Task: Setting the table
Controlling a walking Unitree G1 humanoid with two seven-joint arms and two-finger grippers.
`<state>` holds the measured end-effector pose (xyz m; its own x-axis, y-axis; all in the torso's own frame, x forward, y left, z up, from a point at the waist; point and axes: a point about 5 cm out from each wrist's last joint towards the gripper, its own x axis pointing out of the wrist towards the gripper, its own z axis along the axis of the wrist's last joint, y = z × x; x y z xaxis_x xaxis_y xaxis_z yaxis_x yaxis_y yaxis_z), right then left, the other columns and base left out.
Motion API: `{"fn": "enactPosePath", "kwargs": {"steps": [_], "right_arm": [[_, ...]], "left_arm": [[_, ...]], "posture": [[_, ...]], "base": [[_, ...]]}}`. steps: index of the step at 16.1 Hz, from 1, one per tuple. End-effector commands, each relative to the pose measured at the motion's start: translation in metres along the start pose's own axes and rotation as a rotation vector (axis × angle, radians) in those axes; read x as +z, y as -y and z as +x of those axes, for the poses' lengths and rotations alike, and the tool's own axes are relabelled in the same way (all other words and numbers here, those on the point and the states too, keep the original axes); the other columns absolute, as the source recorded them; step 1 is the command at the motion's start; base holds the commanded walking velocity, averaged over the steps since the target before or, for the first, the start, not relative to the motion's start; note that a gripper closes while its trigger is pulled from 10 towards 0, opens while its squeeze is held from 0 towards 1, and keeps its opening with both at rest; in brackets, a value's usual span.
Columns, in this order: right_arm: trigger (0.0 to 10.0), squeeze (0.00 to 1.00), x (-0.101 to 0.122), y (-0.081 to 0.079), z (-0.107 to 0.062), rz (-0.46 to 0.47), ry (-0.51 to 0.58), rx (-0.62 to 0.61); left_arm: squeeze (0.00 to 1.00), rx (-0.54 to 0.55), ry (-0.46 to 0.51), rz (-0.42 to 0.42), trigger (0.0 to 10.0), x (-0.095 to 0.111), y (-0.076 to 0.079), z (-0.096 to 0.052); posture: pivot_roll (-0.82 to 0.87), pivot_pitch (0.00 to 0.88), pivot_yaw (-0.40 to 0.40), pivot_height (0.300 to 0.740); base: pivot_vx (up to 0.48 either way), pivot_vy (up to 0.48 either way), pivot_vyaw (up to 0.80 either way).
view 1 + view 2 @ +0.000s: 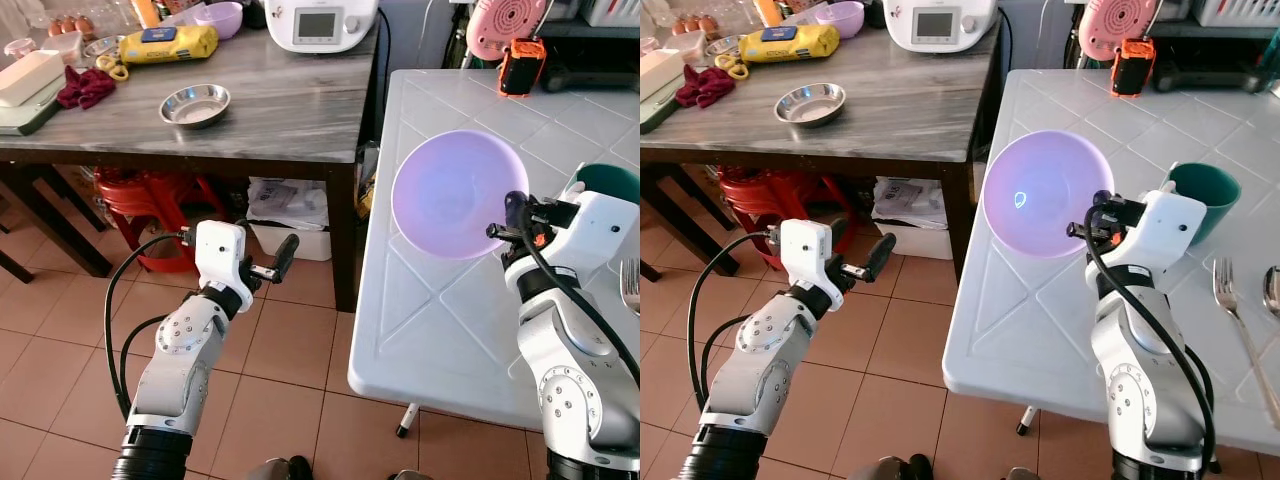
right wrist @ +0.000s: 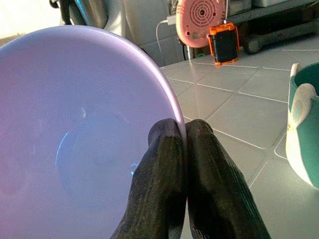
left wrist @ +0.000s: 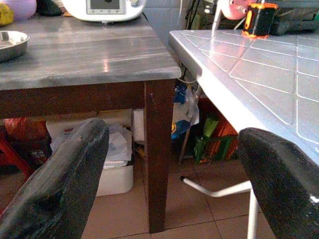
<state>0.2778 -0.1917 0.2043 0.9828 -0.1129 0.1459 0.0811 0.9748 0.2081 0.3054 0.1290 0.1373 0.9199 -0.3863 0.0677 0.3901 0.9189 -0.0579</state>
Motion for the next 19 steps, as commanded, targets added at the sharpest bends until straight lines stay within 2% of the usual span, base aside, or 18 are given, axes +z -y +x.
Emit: {"fn": "enactPosePath", "kwargs": {"steps": [1,19], "right_arm": [[10.0,0.00,0.0006,-0.0028,-0.0019,0.002,0.012,0.007],[10.0,0.00,-0.0013,0.0029,-0.0020,-0.016,0.027,-0.035]], "left_arm": [[0.00,0.013,-0.010,0.009,10.0,-0.0019,-0.0051,-0.0026],[0.00,-0.003,-0.013,0.015,10.0,-0.0015,-0.0042,-0.0007]], "posture": [[-0.19,0.124,0.103,0.740],[-0.18,0.119,0.111,0.740]], "base": [[0.000,0.322,0.00],[0.000,0.373,0.00]]}}
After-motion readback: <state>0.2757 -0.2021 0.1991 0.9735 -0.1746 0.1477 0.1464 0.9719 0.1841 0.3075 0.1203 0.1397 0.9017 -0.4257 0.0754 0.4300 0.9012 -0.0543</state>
